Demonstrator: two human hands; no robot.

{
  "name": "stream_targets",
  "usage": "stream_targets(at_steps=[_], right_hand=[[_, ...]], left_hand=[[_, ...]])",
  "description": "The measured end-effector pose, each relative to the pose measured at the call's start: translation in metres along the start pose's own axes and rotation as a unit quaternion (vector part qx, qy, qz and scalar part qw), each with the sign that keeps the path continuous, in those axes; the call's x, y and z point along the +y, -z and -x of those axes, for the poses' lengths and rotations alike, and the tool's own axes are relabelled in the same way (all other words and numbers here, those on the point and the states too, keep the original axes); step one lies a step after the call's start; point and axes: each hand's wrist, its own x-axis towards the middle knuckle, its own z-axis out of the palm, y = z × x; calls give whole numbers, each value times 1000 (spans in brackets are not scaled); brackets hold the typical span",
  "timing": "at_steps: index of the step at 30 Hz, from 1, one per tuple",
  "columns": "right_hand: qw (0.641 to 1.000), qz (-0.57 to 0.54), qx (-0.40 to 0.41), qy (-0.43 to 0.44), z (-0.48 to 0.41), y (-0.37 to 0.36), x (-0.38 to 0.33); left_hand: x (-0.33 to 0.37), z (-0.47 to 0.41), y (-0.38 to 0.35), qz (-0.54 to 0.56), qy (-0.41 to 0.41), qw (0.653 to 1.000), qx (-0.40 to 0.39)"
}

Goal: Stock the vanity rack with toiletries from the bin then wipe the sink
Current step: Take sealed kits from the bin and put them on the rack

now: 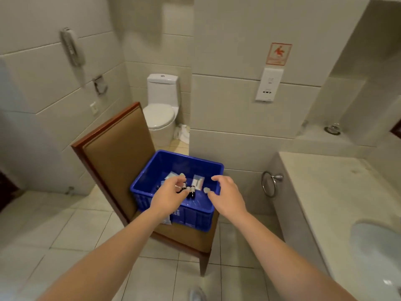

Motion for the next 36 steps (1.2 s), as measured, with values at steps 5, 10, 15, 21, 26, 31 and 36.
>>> stream_targets(at_steps=[5,10,15,21,26,31,36], right_hand=[[999,6,-28,16,-34,-25,-13],[999,1,-52,2,-78,-52,-18],[997,-10,-81,-4,-134,-73,-22],[992,-18,-119,-24,-214,-107,-23],[989,-28,-140,-33,-259,-131,-17],[985,-27,-164,-56,-285,-151,-7],[980,-23,-174,-91,-308,-173,3]], left_hand=[[-27,-21,16,-4,25,1000,6],[-50,-57,25,-5,50,999,15],[-68,-111,35,-16,67,998,9],[-93,-178,43,-25,100,995,-8],[-115,-218,48,-34,132,991,-17],[-134,-243,46,-34,155,987,-39],[-157,-271,41,-35,166,982,-78]])
